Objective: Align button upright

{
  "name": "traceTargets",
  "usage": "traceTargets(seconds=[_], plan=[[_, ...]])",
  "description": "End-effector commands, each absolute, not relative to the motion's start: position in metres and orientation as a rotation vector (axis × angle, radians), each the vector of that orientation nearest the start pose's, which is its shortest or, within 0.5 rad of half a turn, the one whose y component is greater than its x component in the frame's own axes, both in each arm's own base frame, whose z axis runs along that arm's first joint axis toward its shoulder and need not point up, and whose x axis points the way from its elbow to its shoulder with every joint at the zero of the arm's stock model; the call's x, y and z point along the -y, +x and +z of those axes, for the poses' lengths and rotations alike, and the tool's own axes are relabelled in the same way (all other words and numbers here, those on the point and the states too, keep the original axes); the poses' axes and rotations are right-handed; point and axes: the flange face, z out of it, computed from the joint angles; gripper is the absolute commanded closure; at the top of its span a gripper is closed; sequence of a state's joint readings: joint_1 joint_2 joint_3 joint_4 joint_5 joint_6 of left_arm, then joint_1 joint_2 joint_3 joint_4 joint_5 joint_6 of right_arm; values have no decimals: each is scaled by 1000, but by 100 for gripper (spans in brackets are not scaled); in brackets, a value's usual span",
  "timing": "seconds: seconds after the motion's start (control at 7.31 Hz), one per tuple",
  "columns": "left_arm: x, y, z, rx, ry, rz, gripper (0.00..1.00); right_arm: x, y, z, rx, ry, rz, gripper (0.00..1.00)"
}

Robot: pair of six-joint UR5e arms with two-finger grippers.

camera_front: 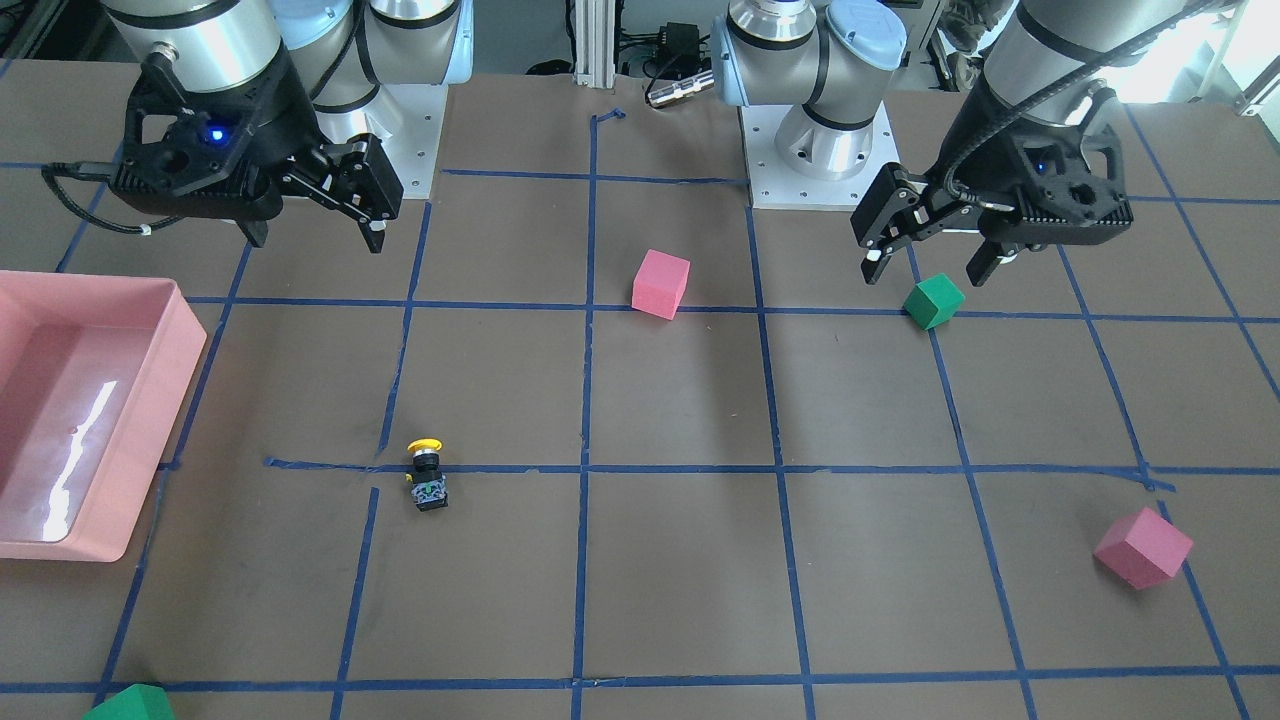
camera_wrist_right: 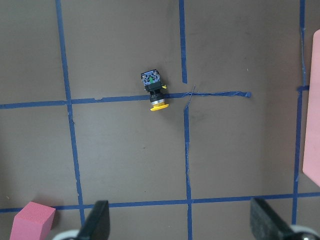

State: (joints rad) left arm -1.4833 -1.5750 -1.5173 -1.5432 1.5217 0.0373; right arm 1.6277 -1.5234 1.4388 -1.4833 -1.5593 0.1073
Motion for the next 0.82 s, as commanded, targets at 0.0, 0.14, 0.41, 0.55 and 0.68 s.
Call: traceTargets(seconds=[0.0,0.14,0.41,0.55,0.68], plan=[[510,-94,516,-3182,-75,-129,0,502,163,520,-3130,77,11,0],[509,-94,516,-3181,-75,-127,0,504,163,515,-3134,72,30,0],[509,-94,517,-3182,-75,-132,0,518,168,476,-3103,76,109,0],[509,-94,517,-3182,-75,-129,0,544,174,449,-3095,63,35,0],[509,-93,517,-3182,-77,-129,0,569,177,418,-3090,56,-47,0]])
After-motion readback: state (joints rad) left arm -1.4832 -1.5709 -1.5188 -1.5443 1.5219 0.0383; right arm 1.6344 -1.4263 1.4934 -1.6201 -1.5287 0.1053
